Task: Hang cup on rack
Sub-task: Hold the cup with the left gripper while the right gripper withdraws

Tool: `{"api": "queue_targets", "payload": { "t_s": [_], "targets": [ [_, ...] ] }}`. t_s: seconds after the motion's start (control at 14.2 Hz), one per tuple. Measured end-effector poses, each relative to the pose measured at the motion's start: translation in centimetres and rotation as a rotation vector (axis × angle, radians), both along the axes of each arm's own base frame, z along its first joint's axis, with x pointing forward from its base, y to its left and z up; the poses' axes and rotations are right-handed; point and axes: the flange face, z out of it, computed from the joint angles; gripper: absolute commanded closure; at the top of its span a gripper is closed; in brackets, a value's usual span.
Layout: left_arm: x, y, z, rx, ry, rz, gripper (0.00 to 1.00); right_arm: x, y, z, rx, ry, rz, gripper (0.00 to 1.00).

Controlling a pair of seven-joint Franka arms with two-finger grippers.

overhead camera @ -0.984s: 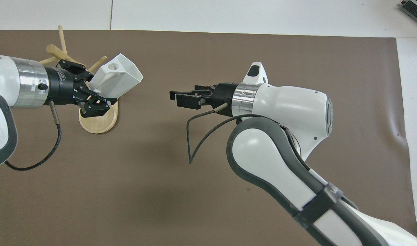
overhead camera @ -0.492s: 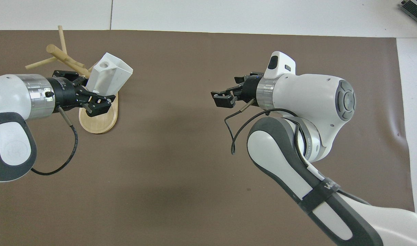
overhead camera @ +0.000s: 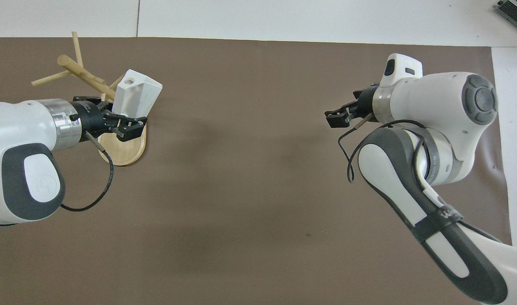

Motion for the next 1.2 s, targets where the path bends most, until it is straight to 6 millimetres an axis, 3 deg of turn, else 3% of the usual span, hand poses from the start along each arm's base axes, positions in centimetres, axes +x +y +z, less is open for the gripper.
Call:
{"api": "queue_targets", "payload": {
  "t_s": [0.21,0.49,0.77,1.2],
  "targets": [
    [0.3,0.6,-0.3,-0.021,0.014,0.070,1.00,0.2,-7.9,-0.2,-0.117,0.069,-0.061,0.00],
    [0.8,1.9,-0.2,-0.035,0.008,0.133,1.00,-0.9,-14.0,0.5,-0.182,0.206,-0.203,0.00],
    [1.1,2.9,-0.4,-0.054,0.018,0.197,1.00,-2.2,-14.8,3.1,-0.175,0.298,-0.415,0.00],
    [2.1,3.5,-2.3,-0.074,0.026,0.281,1.00,-4.3,-15.5,9.5,-0.162,0.293,-0.504,0.00]
  ]
}}
